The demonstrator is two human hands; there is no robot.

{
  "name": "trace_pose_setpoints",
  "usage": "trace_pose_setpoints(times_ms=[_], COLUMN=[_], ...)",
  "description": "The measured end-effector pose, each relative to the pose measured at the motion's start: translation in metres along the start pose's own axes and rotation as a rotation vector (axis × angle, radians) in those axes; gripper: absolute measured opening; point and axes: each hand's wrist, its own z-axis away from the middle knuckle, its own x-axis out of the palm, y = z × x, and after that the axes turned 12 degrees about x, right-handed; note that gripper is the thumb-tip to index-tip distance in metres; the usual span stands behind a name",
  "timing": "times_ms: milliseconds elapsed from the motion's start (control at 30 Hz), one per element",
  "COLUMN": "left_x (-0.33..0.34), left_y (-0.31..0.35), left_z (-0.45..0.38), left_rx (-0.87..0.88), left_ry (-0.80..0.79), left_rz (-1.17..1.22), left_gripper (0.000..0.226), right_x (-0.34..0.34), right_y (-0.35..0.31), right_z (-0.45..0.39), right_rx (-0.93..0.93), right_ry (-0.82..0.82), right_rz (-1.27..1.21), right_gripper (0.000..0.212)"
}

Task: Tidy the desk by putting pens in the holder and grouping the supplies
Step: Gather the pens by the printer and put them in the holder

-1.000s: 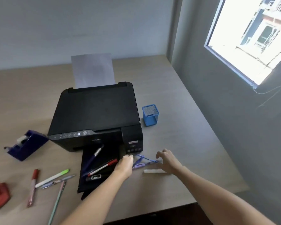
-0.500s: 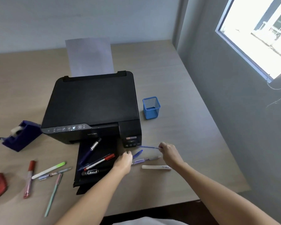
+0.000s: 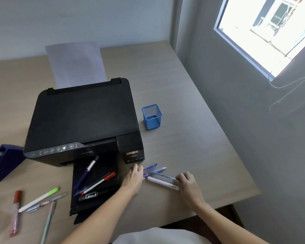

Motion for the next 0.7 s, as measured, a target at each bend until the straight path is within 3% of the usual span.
trace_pose_setpoints(times_ms=[133,267,467,533,600,700], left_x=[-0.006,-0.024,-0.098,-0.139,-0.178,-0.227], left_y=[0.000,0.010,0.040,0.049,0.051,0.045], left_z=[0.005,0.019,0.049,0.052,0.040,0.000], left_rx=[-0.015,-0.008,0.070,0.103,0.103,0.041], left_ry=[-0.038,-0.046,-0.039,0.023,0.128,0.247], left_rz=[-0.075,-0.119,-0.101,-0.056,-0.029,0.066], left_gripper=[0.025,0.030,0.022,0.019,0.025,0.026], right_x=[0.009,0.011,-0.009,-0.031,-0.057,-0.101], right_y=[0.003,-0.006,-0.003,-0.005,-0.015,-0.054], right_z=[0.002,-0.003,-0.027,-0.043,-0.064,-0.098], right_rx=[-0.127,-0.163,-0.133,-0.095,-0.035,-0.062], right_ry=[0.057,0.064,-0.049,0.002,-0.052,0.017], right_rz=[0.194,0.348,0.363,0.289,0.195,0.137], right_gripper=[0.035,0.006,0.006,0.011,0.012,0.011])
